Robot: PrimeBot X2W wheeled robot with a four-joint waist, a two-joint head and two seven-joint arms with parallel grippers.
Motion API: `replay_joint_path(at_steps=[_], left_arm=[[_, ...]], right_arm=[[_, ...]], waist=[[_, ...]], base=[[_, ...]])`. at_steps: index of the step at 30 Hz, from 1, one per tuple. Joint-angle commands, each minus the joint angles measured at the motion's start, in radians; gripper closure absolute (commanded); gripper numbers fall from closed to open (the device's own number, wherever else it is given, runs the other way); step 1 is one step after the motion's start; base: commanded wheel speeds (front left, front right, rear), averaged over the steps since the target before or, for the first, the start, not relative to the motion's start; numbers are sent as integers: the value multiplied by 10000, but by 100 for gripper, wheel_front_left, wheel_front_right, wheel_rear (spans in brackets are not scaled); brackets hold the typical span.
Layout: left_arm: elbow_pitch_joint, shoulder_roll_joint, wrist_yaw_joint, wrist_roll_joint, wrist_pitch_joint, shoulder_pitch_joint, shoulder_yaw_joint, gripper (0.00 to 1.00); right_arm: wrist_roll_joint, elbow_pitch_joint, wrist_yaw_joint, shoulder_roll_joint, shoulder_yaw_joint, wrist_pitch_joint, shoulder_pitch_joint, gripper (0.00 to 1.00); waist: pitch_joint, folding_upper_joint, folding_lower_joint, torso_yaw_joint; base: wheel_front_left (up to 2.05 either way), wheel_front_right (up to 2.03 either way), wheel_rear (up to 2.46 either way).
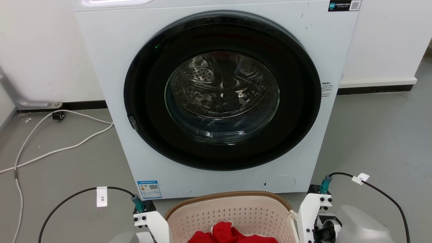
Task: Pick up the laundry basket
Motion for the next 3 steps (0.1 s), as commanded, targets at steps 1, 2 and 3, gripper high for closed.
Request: replay_joint_path(at_steps=[1, 2, 3], left_arm=[[-339, -562, -165, -72, -6, 87, -31, 100], [-339, -560, -165, -87, -5, 94, -36, 100], [-338, -561, -165, -99, -2, 99, -38, 100]], right_arm=[[160, -274, 170, 583, -106, 7, -12, 100], [153, -274, 170, 583, -116, 12, -5, 100], [149, -274, 170, 583, -128, 16, 1, 100]], waist=[[-2, 0, 0, 4], [-5, 0, 0, 6], [-4, 0, 0, 6]], base=[[0, 0, 0], [0, 0, 0], [0, 0, 0]])
